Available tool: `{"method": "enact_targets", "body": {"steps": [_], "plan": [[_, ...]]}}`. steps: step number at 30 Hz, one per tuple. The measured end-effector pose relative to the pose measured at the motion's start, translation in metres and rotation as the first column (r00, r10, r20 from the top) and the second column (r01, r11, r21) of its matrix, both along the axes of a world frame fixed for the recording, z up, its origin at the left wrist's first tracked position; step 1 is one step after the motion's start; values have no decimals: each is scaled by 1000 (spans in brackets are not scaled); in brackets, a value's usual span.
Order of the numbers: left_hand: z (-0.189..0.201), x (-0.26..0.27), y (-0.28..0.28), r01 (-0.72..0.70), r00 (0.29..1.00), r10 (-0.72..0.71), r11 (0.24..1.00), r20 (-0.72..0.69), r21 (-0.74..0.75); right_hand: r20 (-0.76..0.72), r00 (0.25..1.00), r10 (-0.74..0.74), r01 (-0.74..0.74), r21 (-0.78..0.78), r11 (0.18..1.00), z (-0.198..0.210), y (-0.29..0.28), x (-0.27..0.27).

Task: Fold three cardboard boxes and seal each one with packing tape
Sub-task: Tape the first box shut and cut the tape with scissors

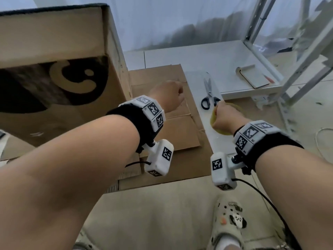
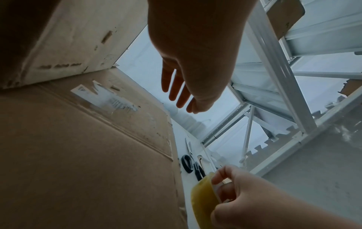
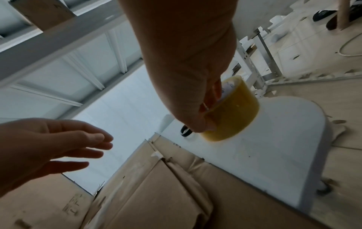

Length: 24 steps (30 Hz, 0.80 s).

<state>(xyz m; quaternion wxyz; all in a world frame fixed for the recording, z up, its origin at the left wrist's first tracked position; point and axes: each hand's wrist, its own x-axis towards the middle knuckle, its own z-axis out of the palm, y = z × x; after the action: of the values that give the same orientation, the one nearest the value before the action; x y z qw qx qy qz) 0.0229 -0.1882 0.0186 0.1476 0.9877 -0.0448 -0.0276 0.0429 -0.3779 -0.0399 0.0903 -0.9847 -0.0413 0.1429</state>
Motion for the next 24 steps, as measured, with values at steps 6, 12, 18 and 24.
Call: {"method": "enact_targets", "body": {"steps": [6, 12, 18, 24], "plan": [[10, -11, 5, -41, 999, 39, 996, -24, -85, 310, 950, -46, -46, 284, 958, 30, 9, -10], [62, -37, 14, 3, 996, 5, 996, 90, -91, 257, 939, -230, -86, 819, 567, 103, 49, -29], [134, -80, 57, 71, 936, 17, 969, 351, -236, 235, 939, -251, -134, 922, 363, 168, 96, -55], [161, -115, 112, 49, 988, 59, 760, 143, -648, 370, 911, -180, -337, 922, 191, 205, 145, -85]]}}
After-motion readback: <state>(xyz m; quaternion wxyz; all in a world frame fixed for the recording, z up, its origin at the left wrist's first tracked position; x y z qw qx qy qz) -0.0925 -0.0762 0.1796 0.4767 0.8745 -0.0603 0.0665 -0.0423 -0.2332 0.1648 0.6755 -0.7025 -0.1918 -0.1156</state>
